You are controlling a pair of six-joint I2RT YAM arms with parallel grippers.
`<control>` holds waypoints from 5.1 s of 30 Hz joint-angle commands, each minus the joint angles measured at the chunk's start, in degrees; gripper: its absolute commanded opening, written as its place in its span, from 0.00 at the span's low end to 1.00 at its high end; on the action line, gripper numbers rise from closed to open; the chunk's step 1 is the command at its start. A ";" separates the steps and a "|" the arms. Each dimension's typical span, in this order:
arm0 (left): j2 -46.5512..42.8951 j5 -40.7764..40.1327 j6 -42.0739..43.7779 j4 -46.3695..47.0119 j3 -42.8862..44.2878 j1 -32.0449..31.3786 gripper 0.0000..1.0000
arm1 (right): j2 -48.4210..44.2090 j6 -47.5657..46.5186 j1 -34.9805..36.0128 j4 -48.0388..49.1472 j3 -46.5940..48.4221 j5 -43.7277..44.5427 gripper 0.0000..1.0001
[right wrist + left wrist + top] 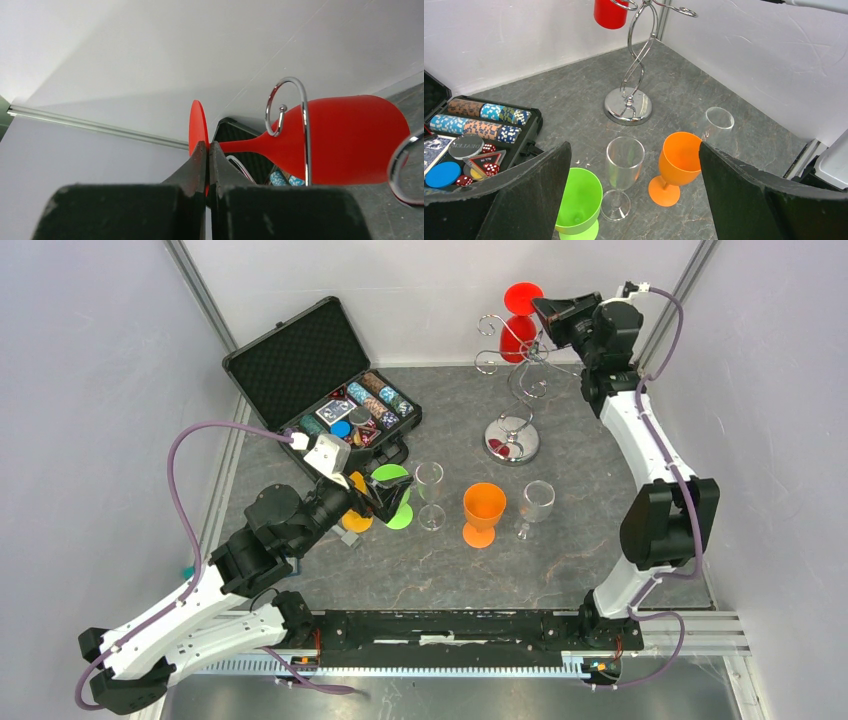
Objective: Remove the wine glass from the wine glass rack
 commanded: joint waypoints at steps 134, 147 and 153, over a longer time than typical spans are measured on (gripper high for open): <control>71.34 16.86 7.78 -28.73 67.73 -19.74 0.02 | -89.71 -46.74 1.25 -30.60 -27.65 54.92 0.65; 90.16 13.57 21.50 -36.72 84.72 -21.01 0.02 | -88.75 -45.40 1.28 -32.93 -27.50 53.04 0.65; 92.34 12.31 24.61 -37.95 84.69 -20.97 0.04 | -88.88 -44.17 1.38 -33.29 -28.88 52.39 0.65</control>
